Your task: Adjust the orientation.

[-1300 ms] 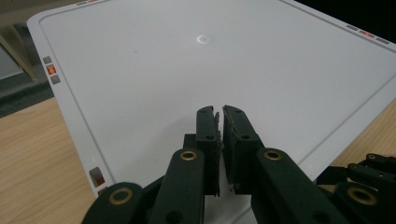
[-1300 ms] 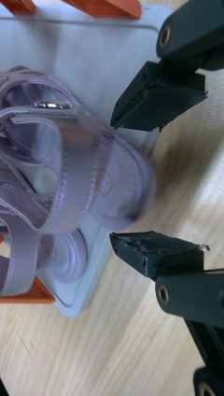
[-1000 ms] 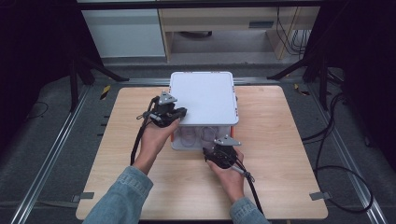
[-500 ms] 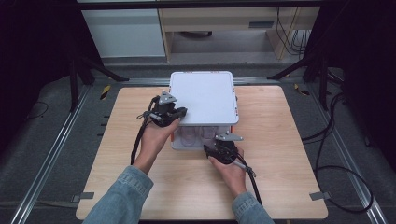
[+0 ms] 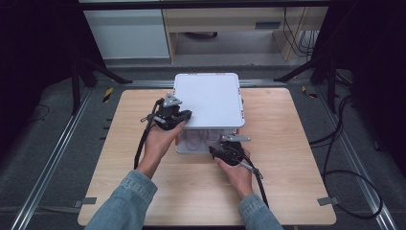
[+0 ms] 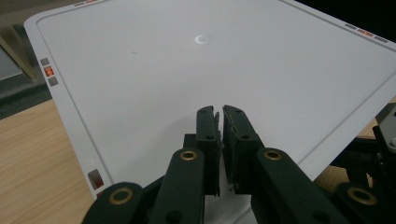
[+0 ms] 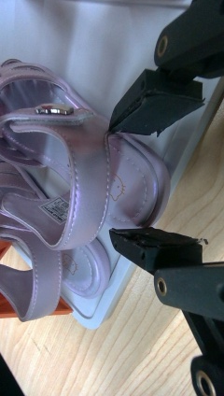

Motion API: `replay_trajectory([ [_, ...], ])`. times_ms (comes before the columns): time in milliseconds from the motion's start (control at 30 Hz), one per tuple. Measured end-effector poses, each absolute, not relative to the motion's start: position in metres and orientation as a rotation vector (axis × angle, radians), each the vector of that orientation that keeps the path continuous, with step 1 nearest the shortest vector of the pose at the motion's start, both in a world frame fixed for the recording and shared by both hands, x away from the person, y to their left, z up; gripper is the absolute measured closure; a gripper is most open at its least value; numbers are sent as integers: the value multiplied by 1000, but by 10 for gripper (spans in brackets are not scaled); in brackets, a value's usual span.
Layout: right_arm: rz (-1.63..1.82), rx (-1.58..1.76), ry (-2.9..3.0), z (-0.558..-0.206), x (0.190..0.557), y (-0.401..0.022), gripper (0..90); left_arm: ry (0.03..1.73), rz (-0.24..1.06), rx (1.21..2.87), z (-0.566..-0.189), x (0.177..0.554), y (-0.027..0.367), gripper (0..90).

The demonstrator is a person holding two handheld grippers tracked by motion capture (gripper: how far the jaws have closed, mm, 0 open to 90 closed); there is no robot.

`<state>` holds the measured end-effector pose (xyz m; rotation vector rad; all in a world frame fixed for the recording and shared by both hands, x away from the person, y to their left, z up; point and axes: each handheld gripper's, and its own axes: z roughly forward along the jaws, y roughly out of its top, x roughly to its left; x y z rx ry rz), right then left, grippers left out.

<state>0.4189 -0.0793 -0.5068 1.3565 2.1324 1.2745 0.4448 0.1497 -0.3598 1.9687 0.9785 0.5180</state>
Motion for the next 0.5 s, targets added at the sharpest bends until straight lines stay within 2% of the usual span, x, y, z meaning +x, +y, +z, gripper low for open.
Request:
replay_trajectory([
  [67,1300,1376,2108,-504,417,-82,506,978,517,1971,-360,445,150,844],
  [133,1301,1373,2100,-504,416,-83,526,977,517,1970,-360,445,150,844],
  [167,1318,1382,2090,-503,414,-86,578,977,517,1970,-360,445,150,844],
  [267,1348,1389,2092,-502,411,-88,627,980,518,1971,-359,445,149,844],
  [400,1410,1387,2130,-501,403,-86,764,981,520,1975,-359,445,149,844],
  [500,1416,1390,2152,-502,401,-84,811,981,521,1976,-359,445,149,844],
])
